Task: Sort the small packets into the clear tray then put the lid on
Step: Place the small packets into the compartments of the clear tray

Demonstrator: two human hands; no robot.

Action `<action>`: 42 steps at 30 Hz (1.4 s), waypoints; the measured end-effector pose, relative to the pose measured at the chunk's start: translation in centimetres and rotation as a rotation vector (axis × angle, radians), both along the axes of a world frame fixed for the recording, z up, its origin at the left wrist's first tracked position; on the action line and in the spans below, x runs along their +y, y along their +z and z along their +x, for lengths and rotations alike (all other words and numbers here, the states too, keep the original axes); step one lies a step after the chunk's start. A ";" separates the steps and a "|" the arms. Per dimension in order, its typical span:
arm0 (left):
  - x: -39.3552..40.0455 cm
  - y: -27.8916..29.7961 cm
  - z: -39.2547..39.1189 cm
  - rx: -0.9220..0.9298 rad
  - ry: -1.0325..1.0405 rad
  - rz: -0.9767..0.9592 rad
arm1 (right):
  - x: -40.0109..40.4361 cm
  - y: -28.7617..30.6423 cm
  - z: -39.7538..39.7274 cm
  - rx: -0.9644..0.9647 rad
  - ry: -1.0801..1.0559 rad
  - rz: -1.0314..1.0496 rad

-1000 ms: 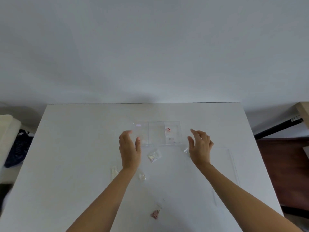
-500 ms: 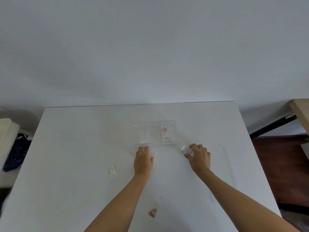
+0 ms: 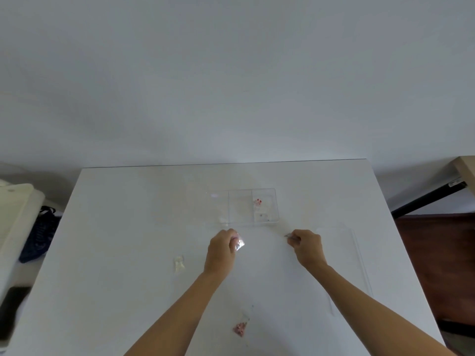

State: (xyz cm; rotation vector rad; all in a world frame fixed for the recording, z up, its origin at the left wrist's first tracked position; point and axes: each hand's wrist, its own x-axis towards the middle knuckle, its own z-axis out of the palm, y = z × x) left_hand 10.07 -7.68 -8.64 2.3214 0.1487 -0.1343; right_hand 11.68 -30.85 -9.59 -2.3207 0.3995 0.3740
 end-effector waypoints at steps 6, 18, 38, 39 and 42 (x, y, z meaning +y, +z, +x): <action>2.2 3.1 4.2 -0.181 0.024 0.041 | 1.0 1.8 -0.5 -0.085 0.001 0.068; 0.0 2.3 9.6 0.034 -0.062 0.236 | 2.3 4.9 0.6 -0.150 -0.094 0.212; 2.4 2.2 8.0 -0.166 -0.221 0.379 | 3.5 4.8 1.4 -0.136 -0.110 0.234; 2.9 2.3 7.6 -0.187 -0.196 0.364 | 3.6 4.9 1.5 -0.137 -0.108 0.237; 4.5 2.7 6.0 -0.238 -0.062 0.299 | 4.2 5.3 2.2 -0.145 -0.090 0.235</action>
